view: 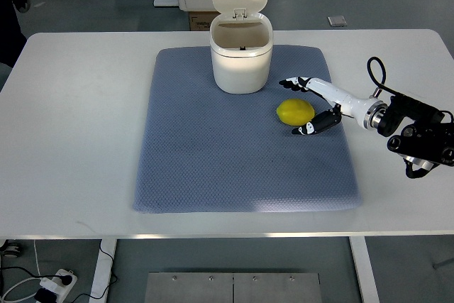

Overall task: Put lemon in trash with right hand
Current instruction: 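Reach the right hand toward the yellow lemon on the mat, then close the right hand's fingers around the yellow lemon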

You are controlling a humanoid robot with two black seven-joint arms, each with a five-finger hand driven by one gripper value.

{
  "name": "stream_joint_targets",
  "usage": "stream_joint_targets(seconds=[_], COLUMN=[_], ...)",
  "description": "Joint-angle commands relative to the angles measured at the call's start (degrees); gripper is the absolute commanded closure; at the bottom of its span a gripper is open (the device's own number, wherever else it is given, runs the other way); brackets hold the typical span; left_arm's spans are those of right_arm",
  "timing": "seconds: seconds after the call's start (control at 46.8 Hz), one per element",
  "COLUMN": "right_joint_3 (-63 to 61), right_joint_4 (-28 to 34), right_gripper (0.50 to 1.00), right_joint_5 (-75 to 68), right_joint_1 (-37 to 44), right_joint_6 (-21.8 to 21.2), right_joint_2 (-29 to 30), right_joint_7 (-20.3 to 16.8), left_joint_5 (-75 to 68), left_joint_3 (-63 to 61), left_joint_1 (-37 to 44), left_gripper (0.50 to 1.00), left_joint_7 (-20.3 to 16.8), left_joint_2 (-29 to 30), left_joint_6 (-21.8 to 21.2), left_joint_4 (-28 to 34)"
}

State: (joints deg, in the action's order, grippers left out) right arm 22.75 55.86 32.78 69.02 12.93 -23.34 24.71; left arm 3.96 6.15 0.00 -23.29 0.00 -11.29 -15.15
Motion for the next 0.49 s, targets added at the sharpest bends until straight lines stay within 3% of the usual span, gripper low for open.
stream_joint_targets(seconds=[0.0,0.47], right_joint_3=[0.0,1.5], right_joint_4=[-0.7,-1.7], right_gripper=[0.611,0.643], right_joint_5=[-0.1,-0.5], right_joint_1=[-0.1,-0.4], right_joint_6=[0.0,-0.2], right_joint_2=[0.4,0.7], right_joint_7=[-0.3,-0.4], left_joint_5=[0.0,0.0], left_joint_3=[0.0,0.0], left_joint_1=[0.0,-0.1], left_gripper=[0.5,0.5], left_joint_7=[0.0,0.0], left_joint_2=[0.0,0.0], left_joint_6=[0.0,0.0], left_joint_4=[-0.1,0.0])
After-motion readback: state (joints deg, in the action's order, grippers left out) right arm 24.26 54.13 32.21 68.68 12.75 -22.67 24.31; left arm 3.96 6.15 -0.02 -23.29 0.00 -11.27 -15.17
